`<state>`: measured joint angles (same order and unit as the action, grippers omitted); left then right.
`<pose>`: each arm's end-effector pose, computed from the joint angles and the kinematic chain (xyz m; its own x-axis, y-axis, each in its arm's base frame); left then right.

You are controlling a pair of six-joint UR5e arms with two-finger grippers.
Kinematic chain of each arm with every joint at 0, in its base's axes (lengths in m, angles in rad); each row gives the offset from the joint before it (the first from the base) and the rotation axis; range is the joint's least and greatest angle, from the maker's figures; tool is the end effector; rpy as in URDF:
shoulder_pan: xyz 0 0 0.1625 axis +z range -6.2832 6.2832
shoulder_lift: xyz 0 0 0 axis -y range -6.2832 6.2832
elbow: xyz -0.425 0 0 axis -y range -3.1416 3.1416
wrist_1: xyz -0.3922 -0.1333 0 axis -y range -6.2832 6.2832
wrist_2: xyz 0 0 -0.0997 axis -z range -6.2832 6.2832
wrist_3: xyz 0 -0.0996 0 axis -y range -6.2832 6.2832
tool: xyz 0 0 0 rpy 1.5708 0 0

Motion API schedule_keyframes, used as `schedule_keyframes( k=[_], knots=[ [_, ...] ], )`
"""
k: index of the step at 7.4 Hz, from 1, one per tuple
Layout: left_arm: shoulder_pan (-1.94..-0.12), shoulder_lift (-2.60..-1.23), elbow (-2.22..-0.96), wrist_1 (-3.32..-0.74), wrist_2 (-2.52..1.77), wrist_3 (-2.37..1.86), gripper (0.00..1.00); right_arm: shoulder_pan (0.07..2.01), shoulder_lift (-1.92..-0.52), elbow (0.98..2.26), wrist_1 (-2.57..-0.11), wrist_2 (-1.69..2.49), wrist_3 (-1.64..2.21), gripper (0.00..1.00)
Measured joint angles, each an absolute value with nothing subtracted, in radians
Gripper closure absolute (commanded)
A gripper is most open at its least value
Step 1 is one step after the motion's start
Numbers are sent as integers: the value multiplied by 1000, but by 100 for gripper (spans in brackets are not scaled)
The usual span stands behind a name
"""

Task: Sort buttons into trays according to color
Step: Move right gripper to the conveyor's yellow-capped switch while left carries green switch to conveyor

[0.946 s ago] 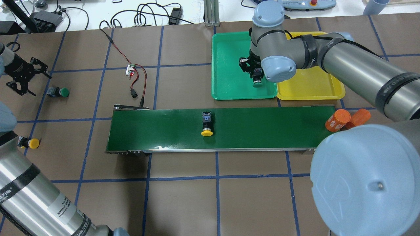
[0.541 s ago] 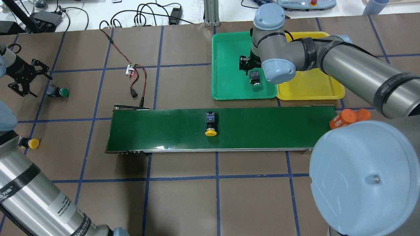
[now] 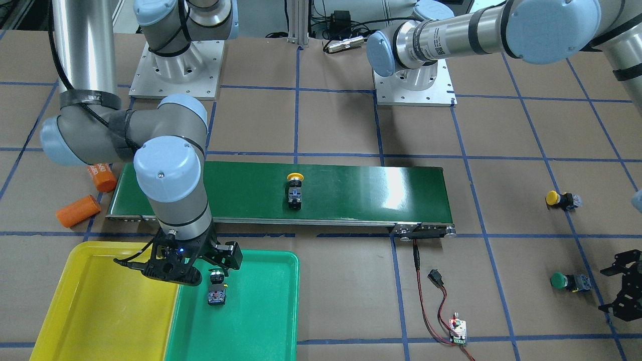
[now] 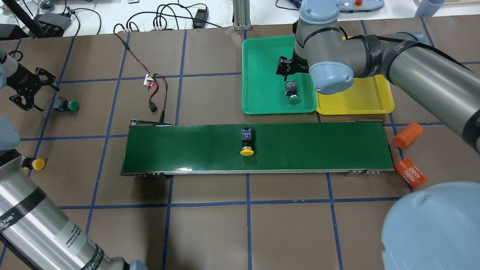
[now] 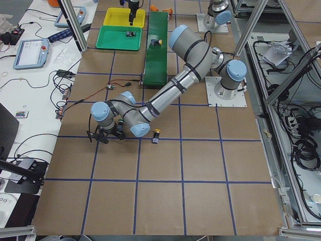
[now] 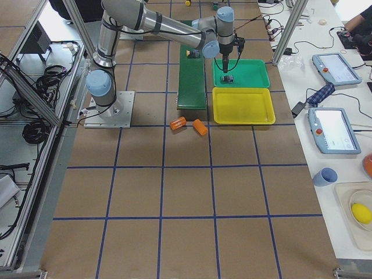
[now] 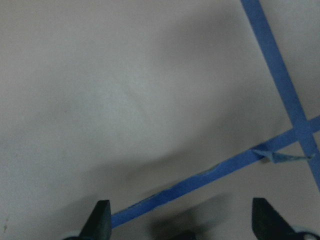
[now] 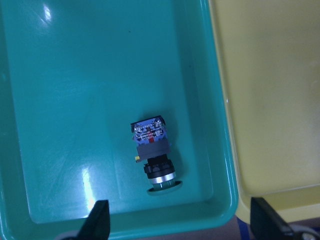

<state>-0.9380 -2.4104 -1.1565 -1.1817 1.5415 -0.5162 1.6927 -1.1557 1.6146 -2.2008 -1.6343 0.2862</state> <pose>0.3453 -0.7012 0.1814 -0.4087 -0.9126 0.0076 -0.9115 0.4086 0.0459 0.2036 -0.6180 0.2967 -0.9854 0.1700 0.0119 0.1651 0.9695 -0.1810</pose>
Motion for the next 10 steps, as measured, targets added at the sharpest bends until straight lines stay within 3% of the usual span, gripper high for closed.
schedule_keyframes(
  k=[5, 7, 10],
  knots=[
    [-949, -2351, -1274, -1179, 1543, -608, 2, 1670, -1396, 1775, -2070, -1632, 294, 0],
    [-950, -2350, -1288, -1176, 1541, -617, 46, 1673, -1460, 1784, -1969, -1631, 298, 0],
    [-951, -2337, -1289, -1181, 1535, -635, 94, 1693, -1457, 1793, -1944, -1611, 299, 0]
  ],
)
